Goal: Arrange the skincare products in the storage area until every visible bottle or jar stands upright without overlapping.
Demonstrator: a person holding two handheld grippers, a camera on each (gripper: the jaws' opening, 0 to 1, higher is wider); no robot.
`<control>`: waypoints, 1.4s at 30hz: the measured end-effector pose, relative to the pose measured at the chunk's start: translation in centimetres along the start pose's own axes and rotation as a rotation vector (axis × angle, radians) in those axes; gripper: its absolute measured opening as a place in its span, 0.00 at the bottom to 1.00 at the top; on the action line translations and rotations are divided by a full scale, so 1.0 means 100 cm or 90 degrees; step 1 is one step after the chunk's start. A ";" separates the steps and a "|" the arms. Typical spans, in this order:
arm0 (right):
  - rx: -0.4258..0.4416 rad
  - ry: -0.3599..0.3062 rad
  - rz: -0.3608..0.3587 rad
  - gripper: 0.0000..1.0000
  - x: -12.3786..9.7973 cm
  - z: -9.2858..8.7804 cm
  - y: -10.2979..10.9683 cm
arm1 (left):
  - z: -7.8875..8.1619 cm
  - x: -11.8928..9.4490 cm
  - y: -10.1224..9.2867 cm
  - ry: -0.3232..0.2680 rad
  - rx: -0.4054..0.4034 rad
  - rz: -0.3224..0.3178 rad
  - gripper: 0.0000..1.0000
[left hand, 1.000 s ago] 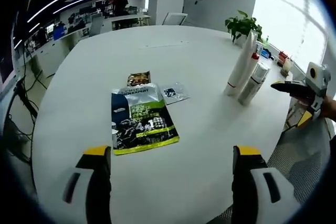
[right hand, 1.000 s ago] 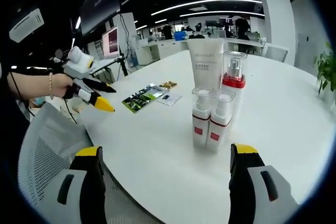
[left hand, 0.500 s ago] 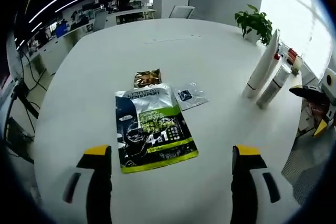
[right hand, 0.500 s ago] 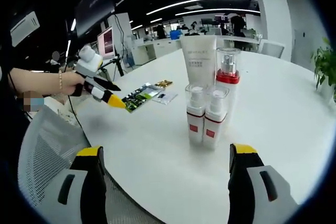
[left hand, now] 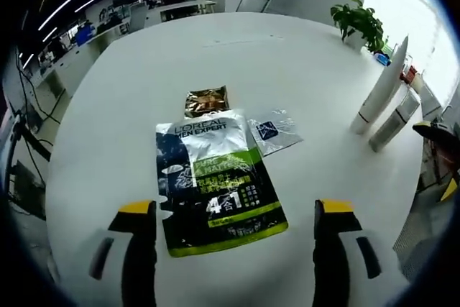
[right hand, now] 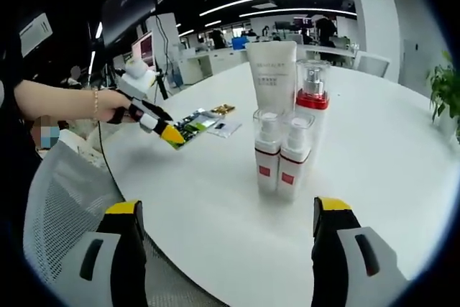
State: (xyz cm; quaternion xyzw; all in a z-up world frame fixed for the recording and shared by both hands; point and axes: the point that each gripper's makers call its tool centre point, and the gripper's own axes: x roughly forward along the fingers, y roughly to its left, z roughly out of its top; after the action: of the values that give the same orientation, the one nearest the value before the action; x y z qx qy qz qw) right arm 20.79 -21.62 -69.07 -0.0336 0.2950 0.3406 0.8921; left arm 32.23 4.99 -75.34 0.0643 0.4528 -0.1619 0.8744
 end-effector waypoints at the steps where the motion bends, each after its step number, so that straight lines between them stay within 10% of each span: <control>1: -0.001 0.002 0.001 0.97 0.000 -0.001 0.000 | 0.000 0.001 0.001 0.004 0.001 0.005 0.82; 42: 0.013 0.017 -0.003 0.96 0.002 -0.007 -0.002 | 0.004 0.023 0.012 0.066 -0.019 0.039 0.67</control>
State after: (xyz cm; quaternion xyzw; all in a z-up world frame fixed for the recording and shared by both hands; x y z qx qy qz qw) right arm 20.71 -21.84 -69.76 -0.0302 0.3102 0.3350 0.8892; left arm 34.25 5.52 -77.02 0.0733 0.4978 -0.1247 0.8552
